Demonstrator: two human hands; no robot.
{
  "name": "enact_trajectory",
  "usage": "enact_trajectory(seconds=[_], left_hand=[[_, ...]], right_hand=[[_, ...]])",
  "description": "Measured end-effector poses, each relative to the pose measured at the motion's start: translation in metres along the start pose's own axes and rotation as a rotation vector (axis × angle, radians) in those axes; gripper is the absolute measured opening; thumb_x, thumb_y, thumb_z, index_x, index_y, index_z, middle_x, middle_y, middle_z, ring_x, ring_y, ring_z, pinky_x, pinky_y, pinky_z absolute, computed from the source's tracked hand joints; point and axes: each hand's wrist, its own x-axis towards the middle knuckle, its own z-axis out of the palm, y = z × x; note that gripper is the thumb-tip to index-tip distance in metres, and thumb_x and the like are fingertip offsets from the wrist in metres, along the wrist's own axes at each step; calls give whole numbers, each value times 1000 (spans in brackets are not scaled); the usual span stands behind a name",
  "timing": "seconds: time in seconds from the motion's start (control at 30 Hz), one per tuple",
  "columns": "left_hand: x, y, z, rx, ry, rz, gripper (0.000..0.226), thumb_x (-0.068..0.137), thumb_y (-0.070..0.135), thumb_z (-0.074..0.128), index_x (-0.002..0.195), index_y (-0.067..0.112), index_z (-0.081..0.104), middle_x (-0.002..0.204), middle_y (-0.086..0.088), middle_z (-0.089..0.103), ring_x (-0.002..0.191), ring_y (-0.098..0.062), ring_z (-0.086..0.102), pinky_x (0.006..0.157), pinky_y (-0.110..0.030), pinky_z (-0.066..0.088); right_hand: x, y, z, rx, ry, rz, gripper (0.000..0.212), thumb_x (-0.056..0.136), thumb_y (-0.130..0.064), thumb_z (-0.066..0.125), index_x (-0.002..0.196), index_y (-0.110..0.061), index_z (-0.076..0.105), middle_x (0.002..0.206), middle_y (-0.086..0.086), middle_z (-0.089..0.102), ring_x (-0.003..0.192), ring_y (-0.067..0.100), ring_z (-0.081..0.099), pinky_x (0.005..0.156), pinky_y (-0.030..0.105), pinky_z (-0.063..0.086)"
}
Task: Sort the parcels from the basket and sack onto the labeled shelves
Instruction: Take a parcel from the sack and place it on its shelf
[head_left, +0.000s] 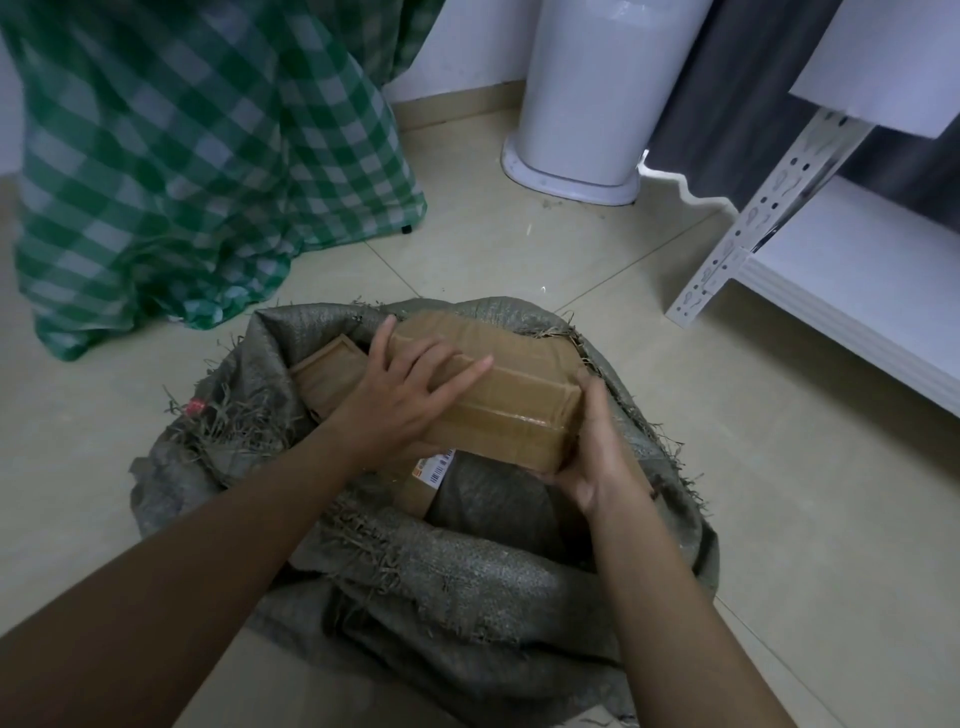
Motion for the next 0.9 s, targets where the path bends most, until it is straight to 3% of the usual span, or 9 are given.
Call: enact_trajectory(seconds=[0.1,0.17,0.23,0.37,0.6,0.67,0.73,0.8,0.9], left_hand=[[1,7,-8,-324,-38,-200,93,81,81,31,149,19,20,136,-8,30,126,-31,35,105,-68,24],[10,12,-24,-758,-3,-629,83,86,72,39,151,26,16,146,-2,20,134,-25,24,105,-52,28],[18,9,-28,-1073,-22,-994,80,88,62,49,151,27,17,154,-3,17,137,-24,25,104,-46,32],[17,-7,-22,-1647,-291,-1333,102,64,79,49,148,24,29,148,-2,38,130,-28,42,105,-51,37],[15,-3,-28,-1924,-428,-1278,43,86,44,59,122,22,52,119,-5,60,103,-16,59,97,-43,48],[19,-1,-28,-1856,-298,-1241,69,78,44,67,138,21,41,132,-4,53,106,-14,57,93,-39,49],[21,-2,-28,-1534,-188,-1141,97,72,47,76,150,29,22,141,0,40,118,-17,48,96,-38,45],[20,-4,-27,-1182,-145,-968,108,70,48,80,151,35,11,145,1,26,131,-19,30,106,-43,33],[17,-1,-24,-981,-90,-774,117,69,46,81,152,33,1,145,4,17,134,-15,16,106,-42,25]], right_hand=[[3,15,7,-7,77,-26,58,73,-66,56,111,-21,58,114,12,65,105,28,61,84,46,53],[8,24,5,58,125,-81,83,55,-66,67,126,-26,50,131,12,56,116,30,56,93,55,50],[8,29,3,96,132,-166,81,52,-58,70,126,-37,44,134,8,50,120,30,52,97,59,47],[9,32,0,144,132,-277,69,52,-43,71,116,-48,47,134,6,49,122,35,51,103,61,41],[12,38,-10,151,110,-279,80,65,-43,59,141,-28,44,141,13,50,131,35,46,110,59,34],[9,33,-7,-54,205,-333,68,80,-40,57,145,-28,39,146,8,46,133,27,44,113,52,34],[5,28,-5,-245,335,-406,66,93,-18,57,151,-23,26,154,5,34,136,20,41,114,44,34],[4,26,-7,-395,390,-494,72,92,-7,58,152,-22,21,155,3,28,137,18,38,114,40,35],[2,24,-5,-519,344,-601,79,88,-7,62,152,-27,21,157,-3,22,141,14,29,115,37,32]])
